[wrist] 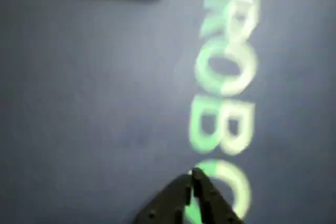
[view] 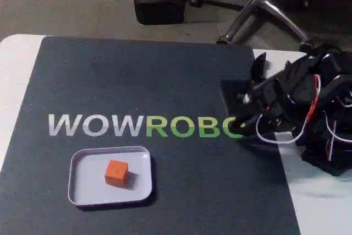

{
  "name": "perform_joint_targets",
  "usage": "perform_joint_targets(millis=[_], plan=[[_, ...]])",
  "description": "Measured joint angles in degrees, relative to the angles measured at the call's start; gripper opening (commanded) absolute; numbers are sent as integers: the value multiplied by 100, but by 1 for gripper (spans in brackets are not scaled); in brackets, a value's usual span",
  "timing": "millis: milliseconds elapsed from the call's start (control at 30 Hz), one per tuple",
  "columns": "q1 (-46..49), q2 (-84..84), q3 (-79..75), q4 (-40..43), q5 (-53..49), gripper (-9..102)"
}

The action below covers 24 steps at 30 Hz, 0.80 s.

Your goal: Move blocks one by one until all three blocks are in the tray.

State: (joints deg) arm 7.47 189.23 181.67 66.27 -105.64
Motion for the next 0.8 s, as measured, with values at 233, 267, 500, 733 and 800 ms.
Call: perform_joint_targets(millis=[233,267,500,733,800], plan=[[237,18,18,668,220,-8],[237,18,18,694,290,-8],[378,26,18,721,378,-6],[387,26,18,721,378,-7],[422,26,18,721,378,-7]])
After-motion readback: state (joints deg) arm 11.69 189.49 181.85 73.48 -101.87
